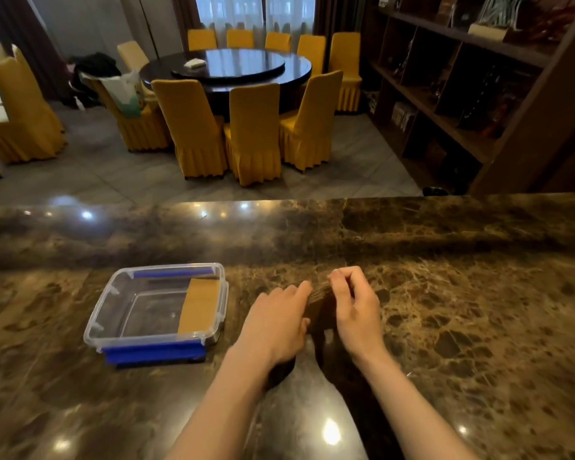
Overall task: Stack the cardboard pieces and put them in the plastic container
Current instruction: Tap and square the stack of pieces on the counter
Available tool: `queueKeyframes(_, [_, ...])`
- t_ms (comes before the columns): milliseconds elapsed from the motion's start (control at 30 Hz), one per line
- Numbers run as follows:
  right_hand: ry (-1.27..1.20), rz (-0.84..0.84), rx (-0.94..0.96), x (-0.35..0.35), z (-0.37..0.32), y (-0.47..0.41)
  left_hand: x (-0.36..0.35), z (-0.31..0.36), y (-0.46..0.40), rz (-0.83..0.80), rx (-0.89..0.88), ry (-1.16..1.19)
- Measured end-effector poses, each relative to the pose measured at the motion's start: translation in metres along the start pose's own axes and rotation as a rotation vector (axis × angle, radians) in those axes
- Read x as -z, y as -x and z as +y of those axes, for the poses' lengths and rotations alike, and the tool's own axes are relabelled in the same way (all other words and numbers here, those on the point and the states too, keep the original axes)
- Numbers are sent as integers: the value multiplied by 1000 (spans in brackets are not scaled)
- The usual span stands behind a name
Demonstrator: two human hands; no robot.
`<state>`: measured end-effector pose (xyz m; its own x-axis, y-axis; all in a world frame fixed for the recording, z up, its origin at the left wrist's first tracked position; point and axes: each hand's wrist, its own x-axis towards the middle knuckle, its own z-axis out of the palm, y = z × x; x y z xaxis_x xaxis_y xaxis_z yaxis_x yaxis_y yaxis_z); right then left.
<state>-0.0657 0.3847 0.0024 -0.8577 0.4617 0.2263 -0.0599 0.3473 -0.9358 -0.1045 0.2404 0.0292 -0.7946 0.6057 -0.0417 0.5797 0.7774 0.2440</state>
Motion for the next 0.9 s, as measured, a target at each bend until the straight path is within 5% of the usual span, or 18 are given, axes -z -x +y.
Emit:
queueKeyframes(133, [-34, -7, -83, -13, 10, 10, -3, 1, 0, -34, 19, -216])
queueKeyframes(233, [18, -56, -158, -20, 29, 23, -18, -9, 7, -22, 17, -98])
queueKeyframes(333, [52, -69, -163, -23, 34, 26, -40, -16, 22, 198, 68, 444])
queueKeyframes(467, [46, -44, -189, -25, 33, 26, -61, -5, 21, 521, 440, 1248])
queueKeyframes(667, [-61, -3, -242, -26, 24, 23, -67, 8, 4, 681, 564, 1228])
queueKeyframes(900, [-25, 15, -163, -27, 32, 32, -72, 8, 8, 652, 576, 1208])
